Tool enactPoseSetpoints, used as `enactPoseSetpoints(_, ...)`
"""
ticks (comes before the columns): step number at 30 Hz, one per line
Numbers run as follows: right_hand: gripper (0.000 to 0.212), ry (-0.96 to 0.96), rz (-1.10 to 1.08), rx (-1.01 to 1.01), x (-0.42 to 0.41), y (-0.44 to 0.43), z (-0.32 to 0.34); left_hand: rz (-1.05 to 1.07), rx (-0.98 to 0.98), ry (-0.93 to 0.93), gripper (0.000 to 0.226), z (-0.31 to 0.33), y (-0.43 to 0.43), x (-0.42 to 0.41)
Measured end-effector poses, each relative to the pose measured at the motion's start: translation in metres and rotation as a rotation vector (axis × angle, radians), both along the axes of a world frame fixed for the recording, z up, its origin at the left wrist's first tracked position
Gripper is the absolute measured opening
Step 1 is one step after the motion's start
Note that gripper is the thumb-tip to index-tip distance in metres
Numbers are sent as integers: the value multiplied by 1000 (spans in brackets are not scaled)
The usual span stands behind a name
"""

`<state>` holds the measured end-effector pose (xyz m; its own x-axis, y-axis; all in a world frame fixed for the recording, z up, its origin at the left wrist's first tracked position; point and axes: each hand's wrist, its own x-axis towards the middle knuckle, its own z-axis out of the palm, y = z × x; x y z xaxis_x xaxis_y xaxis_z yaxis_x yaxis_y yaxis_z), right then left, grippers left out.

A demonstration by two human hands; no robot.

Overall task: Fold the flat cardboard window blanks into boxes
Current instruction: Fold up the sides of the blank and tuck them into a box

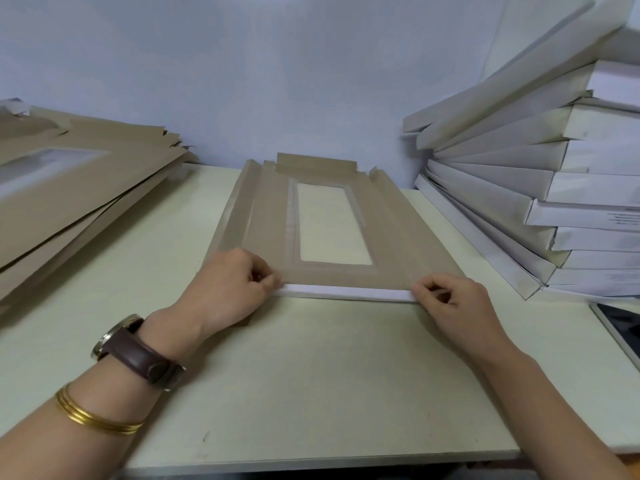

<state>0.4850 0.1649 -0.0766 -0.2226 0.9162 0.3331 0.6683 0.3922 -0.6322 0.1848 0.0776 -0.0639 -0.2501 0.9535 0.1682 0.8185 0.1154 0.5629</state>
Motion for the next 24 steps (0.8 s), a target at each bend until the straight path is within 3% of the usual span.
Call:
enactPoseSetpoints(2, 21, -50, 22, -18, -1, -1, -1, -30, -17, -5, 7, 2, -3, 1)
enactPoseSetpoints(4, 35, -140, 73, -22, 0, 0, -3, -88, -36, 60, 13, 1, -3, 2)
enactPoseSetpoints(7, 28, -210, 130, 1, 1, -2, -2, -131, -28, 107, 10, 1, -2, 3)
enactPoseSetpoints(11, 18, -158, 135, 65, 1, -3, -1, -130, -3, 62, 16, 2, -4, 3)
enactPoseSetpoints(18, 23, 60, 193, 49, 2, -10, 5, -166, 54, -6, 22, 6, -9, 8)
enactPoseSetpoints(24, 25, 101, 294, -67, 11, -13, 6, -241, 65, 118, 23, 12, -20, 14)
